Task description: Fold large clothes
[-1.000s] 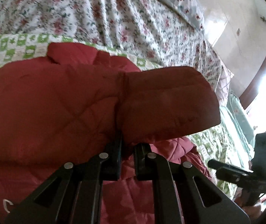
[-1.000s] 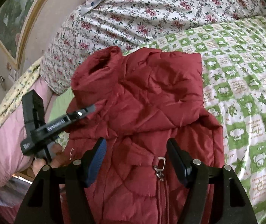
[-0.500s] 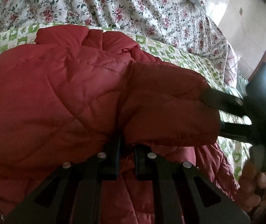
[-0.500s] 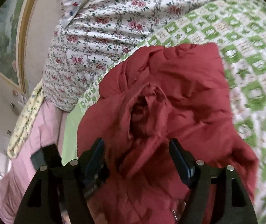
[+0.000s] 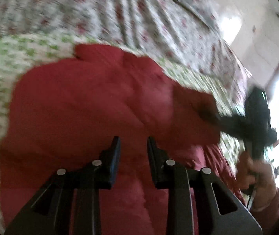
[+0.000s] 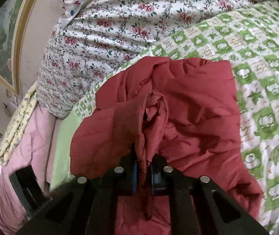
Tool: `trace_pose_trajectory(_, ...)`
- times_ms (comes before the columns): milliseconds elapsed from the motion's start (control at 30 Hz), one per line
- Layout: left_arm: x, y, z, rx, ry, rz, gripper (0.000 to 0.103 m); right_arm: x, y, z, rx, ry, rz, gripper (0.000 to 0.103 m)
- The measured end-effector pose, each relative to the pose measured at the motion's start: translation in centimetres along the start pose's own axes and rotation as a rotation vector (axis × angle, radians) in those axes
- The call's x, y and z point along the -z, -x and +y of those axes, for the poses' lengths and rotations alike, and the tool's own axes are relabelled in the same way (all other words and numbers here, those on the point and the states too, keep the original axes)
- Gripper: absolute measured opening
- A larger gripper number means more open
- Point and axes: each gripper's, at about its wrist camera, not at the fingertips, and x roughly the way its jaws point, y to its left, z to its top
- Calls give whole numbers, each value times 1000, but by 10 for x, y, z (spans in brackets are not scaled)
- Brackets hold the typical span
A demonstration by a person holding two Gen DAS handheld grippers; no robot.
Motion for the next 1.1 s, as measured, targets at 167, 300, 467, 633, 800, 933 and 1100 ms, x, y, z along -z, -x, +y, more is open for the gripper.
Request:
trace_pose_trajectory(167, -24, -4, 42, -98, 47, -7, 25, 3, 2, 1, 64, 53, 7, 8)
trace_pose_trajectory(300, -24, -25, 61, -100, 53, 57, 25, 8, -3, -2, 122, 81, 16, 8)
trace_pose_trajectory(467, -9, -49, 62, -133, 29, 133, 24, 14, -10, -4, 233, 113, 30, 27)
trace_pose_trajectory(633, -6, -51, 56, -157, 22, 132, 25, 16, 28, 36, 381, 234, -146, 28)
trace_pose_trajectory(800, -9, -53, 53, -182, 8, 143, 25, 22, -1, 72, 308, 362, -64, 27)
trace_pose_trajectory(933, -14, -48, 51, -205, 1, 172, 25, 27, -55, 44, 396, 337, 89, 23)
trace_pose_trajectory(1100, -28, -16, 21, -128, -46, 65, 25, 27, -58, 18, 333, 256, 95, 22)
